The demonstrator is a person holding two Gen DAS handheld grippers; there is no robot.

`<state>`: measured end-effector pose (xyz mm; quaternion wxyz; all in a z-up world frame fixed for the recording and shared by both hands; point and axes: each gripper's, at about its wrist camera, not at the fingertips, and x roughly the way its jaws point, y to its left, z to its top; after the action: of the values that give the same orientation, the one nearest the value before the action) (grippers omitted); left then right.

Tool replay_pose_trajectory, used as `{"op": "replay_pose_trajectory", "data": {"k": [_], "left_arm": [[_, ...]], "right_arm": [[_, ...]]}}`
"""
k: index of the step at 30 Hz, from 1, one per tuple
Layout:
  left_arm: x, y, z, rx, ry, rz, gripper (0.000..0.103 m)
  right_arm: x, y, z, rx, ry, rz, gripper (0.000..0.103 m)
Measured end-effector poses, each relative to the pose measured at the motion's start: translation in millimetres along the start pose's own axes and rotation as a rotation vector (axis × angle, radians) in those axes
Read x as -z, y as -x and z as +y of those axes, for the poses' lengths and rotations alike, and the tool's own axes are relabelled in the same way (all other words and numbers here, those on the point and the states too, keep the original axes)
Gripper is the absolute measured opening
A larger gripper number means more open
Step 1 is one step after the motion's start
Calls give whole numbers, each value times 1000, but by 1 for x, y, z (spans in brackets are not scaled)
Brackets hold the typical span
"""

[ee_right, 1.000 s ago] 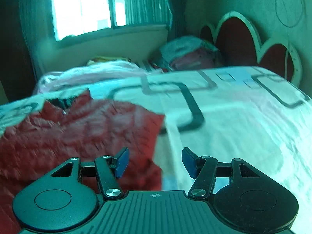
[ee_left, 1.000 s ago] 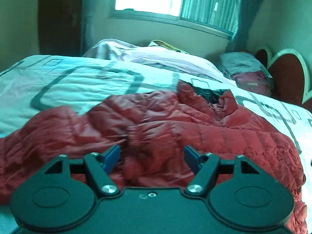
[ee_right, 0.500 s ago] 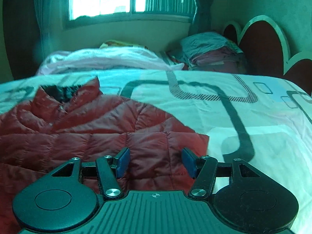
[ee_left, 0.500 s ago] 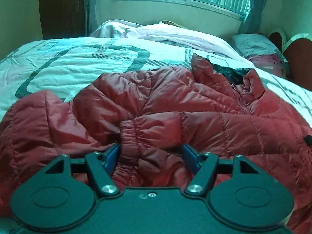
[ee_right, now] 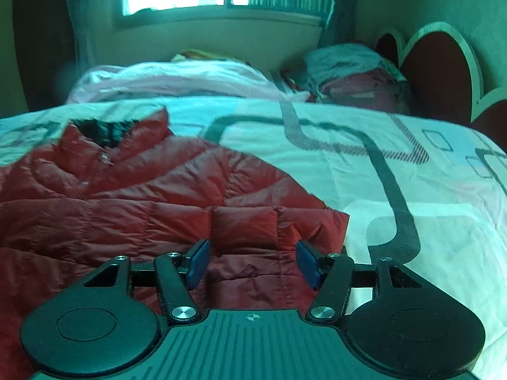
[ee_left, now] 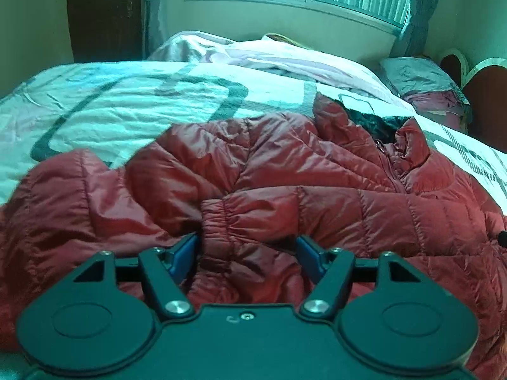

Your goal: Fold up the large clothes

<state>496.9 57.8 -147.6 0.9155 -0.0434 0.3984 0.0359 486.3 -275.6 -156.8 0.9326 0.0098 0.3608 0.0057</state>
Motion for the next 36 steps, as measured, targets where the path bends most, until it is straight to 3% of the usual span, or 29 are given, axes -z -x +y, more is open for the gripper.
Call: {"op": "replay_pose_trajectory", "data": {"k": [6,10,16,20,23,26,28,31,36], "left_arm": [[9,28,3,17,-26,-29,68],[18,30,6,14,-24,6,68],[27,21,9,-13,-36,49,68],[26,34,16,0,-11,40,67],[27,45,28,-1,1,33,67],[31,55,45,3,30,49,67],[34,64,58,13,58,56,67],[37,79,80,-43,97,48,70],[44,100,121,-92,194,41,72]], "right_arm": [[9,25,21,-33,36,-14,60],[24,35,34,-61,27,6,60],[46,17,47,-57,65,74,60],[40,21,52,-38,60,85,60],[37,36,65,-86,55,30,60],[43,28,83,-123,70,72,60],[48,20,92,-92,102,86,60],[42,22,94,-102,70,98,60],[35,42,114,-181,40,38,60]]}}
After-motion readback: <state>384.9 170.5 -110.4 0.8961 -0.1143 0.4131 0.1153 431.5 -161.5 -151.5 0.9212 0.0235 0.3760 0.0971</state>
